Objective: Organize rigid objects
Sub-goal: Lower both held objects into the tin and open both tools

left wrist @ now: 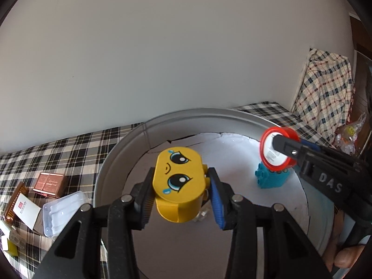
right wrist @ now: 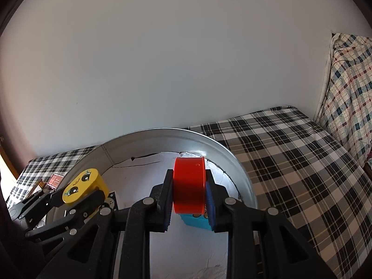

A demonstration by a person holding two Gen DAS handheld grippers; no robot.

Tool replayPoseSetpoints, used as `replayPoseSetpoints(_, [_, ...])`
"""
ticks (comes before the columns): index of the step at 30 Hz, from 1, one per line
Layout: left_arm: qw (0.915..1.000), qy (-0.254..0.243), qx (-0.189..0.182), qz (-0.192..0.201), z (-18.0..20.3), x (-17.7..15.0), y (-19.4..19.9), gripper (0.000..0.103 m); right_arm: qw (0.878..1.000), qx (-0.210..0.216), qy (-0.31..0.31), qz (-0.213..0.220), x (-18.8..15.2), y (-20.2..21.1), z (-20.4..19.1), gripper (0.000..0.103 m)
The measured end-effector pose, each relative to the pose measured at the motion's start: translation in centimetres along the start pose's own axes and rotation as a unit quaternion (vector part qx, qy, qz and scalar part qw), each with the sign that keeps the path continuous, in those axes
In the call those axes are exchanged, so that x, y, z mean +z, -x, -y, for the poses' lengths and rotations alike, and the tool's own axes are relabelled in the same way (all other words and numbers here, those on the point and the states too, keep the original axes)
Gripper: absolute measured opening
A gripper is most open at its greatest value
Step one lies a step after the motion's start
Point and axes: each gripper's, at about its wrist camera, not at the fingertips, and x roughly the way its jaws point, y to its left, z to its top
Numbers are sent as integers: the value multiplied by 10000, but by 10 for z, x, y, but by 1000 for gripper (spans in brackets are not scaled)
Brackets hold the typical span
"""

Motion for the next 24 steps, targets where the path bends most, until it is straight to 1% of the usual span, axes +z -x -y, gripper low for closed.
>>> replayPoseSetpoints(1, [10000, 38, 14, 11, -1, 1, 1, 46, 10000, 20, -57, 10, 0, 1, 1, 26])
replayPoseSetpoints(2, [10000, 68, 42, 16, -2, 1, 2, 61, 9999, 50, -100, 16, 0, 1, 2, 27])
replayPoseSetpoints(3, [9999, 106, 75, 42, -3, 1, 4, 77, 9999, 89, -136, 1, 0, 1, 3, 29])
replayPoseSetpoints(4, [9997, 155, 142, 120, -4, 1, 8, 84, 9997, 164, -200, -26, 1, 1, 4, 38])
replayPoseSetpoints(5, [9994, 203, 174, 217, -5, 1, 12, 100, 9995, 198, -254, -15, 1, 2, 6, 44])
replayPoseSetpoints(6, [9988, 248, 223, 355, -6, 1, 17, 103, 9993, 210, -317, 53, 1, 4, 7, 53])
replayPoseSetpoints(7, [9983, 259, 256, 460, -7, 2, 21, 103, 9989, 193, -384, 181, 2, 8, 9, 61])
replayPoseSetpoints(9, [9978, 198, 299, 554, -7, 3, 26, 103, 9974, 131, -503, 490, 3, 18, 13, 68])
replayPoseSetpoints(12, [9970, 195, 402, 626, -10, 0, 32, 103, 9940, 116, -703, 830, 5, 30, 21, 73])
replayPoseSetpoints(15, [9962, 177, 508, 683, -14, -3, 36, 103, 9909, 174, -892, 994, 5, 35, 28, 75])
replayPoseSetpoints(19, [9929, 50, 807, 873, -20, -5, 45, 103, 9905, 36, -878, 1061, 4, 34, 30, 75])
replayPoseSetpoints(21, [9896, -97, 1051, 973, -23, -8, 49, 103, 9884, -42, -863, 1245, 3, 40, 30, 75])
replayPoseSetpoints(24, [9881, -109, 1198, 957, -33, -13, 52, 103, 9827, -262, -764, 1664, 0, 51, 27, 75])
